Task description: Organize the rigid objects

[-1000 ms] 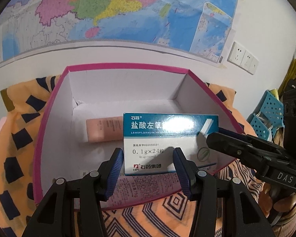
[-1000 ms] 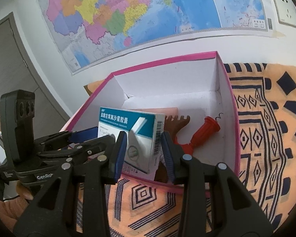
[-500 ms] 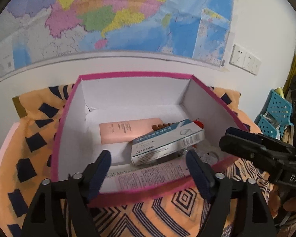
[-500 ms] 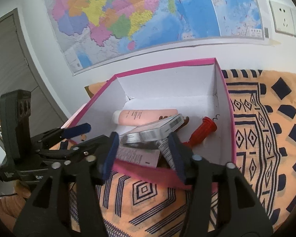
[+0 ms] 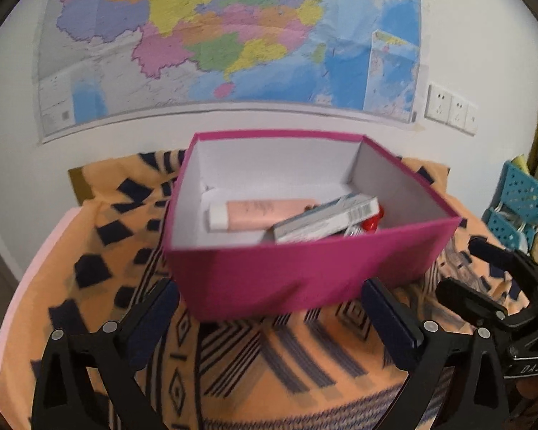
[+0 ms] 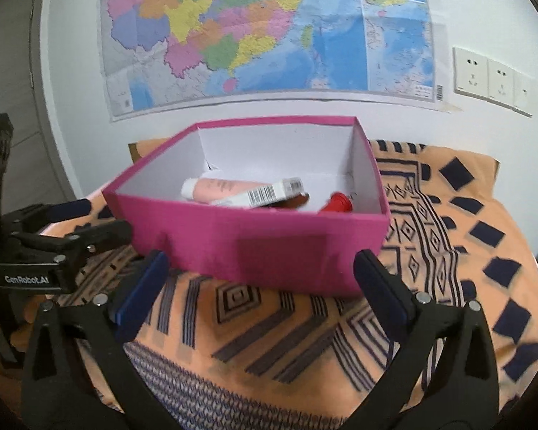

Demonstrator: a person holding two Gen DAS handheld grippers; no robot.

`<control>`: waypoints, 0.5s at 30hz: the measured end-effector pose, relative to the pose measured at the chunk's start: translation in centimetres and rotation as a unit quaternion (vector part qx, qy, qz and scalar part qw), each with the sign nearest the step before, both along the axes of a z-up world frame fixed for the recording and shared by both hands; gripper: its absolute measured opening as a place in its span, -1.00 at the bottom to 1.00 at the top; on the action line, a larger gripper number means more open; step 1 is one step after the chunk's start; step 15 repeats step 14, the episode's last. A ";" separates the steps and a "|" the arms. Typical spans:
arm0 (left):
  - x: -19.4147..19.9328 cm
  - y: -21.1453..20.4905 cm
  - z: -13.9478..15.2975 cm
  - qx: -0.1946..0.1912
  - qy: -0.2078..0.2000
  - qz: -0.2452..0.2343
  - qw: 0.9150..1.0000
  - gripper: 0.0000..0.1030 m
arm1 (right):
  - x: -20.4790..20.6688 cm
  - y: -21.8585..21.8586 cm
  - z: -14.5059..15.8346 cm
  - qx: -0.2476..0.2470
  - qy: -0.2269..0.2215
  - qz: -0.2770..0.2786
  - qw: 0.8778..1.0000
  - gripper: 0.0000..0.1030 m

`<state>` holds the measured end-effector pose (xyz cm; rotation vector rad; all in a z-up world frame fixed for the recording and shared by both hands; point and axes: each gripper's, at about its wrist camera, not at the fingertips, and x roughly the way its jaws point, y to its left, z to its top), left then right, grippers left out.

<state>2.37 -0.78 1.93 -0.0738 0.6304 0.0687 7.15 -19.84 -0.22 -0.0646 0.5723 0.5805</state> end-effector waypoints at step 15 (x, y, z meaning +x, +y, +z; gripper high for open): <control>-2.3 -0.1 -2.5 -0.008 0.024 0.028 0.999 1.00 | -2.1 0.8 -1.2 -0.013 0.009 0.000 1.000 1.00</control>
